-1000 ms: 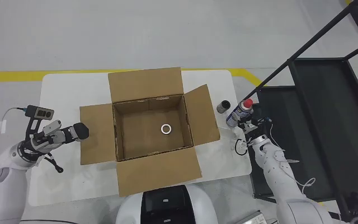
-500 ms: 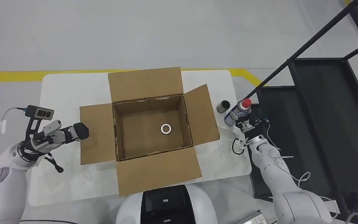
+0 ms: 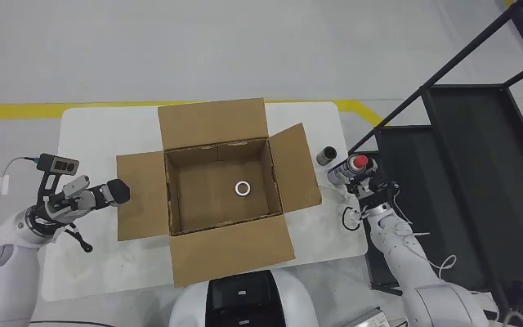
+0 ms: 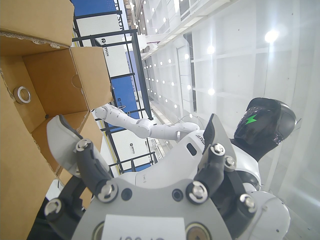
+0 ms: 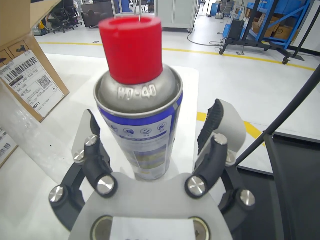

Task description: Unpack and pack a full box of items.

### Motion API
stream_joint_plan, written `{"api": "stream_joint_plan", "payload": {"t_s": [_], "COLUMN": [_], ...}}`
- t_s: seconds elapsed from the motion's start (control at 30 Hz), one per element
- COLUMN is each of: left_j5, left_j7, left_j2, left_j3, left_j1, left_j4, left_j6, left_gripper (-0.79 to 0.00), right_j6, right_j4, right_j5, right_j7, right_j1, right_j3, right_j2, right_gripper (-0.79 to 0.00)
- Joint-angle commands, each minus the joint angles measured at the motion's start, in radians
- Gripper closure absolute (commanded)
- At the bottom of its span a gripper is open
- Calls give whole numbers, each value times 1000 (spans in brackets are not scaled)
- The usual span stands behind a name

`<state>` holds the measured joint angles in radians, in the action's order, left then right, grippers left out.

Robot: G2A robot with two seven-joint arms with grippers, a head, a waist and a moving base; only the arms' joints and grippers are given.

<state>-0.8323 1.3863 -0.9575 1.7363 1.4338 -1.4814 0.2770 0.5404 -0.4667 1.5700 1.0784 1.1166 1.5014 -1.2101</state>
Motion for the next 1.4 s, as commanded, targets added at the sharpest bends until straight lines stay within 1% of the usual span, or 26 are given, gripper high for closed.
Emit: {"api": "stream_joint_plan", "payload": {"t_s": [0.0, 0.13, 0.2, 0.3, 0.37, 0.43, 0.53, 0.63, 0.7, 0.77, 0.87, 1.0, 1.13, 1.37], "left_j5": [0, 0, 0, 0, 0, 0, 0, 0, 0, 0, 0, 0, 0, 0], "left_j7": [0, 0, 0, 0, 0, 0, 0, 0, 0, 0, 0, 0, 0, 0], "left_j2": [0, 0, 0, 0, 0, 0, 0, 0, 0, 0, 0, 0, 0, 0], "left_j3": [0, 0, 0, 0, 0, 0, 0, 0, 0, 0, 0, 0, 0, 0], "left_j1": [0, 0, 0, 0, 0, 0, 0, 0, 0, 0, 0, 0, 0, 0], "left_j4": [0, 0, 0, 0, 0, 0, 0, 0, 0, 0, 0, 0, 0, 0], "left_j6": [0, 0, 0, 0, 0, 0, 0, 0, 0, 0, 0, 0, 0, 0], "left_gripper": [-785, -785, -785, -785, -785, -785, -785, -785, -785, -785, -785, -785, -785, -785], "right_j6": [-1, 22, 51, 107, 149, 166, 218, 273, 303, 324, 353, 369, 357, 357], "right_j4": [-43, -180, -284, -488, -634, -794, -1013, -1178, -1253, -1315, -1378, -1410, -1410, -1410], "right_j5": [-2, -15, -20, -32, -64, -88, -124, -178, -209, -218, -225, -207, -208, -208], "right_j7": [23, 41, 23, -43, -130, -238, -439, -670, -828, -980, -1148, -1292, -1366, -1366], "right_j1": [18, 75, 118, 195, 250, 308, 389, 426, 421, 398, 346, 259, 191, 191], "right_j3": [14, 56, 81, 126, 162, 197, 237, 255, 244, 215, 151, 41, -65, -65], "right_j2": [11, 35, 48, 67, 76, 83, 92, 99, 102, 106, 108, 107, 101, 101], "right_gripper": [-785, -785, -785, -785, -785, -785, -785, -785, -785, -785, -785, -785, -785, -785]}}
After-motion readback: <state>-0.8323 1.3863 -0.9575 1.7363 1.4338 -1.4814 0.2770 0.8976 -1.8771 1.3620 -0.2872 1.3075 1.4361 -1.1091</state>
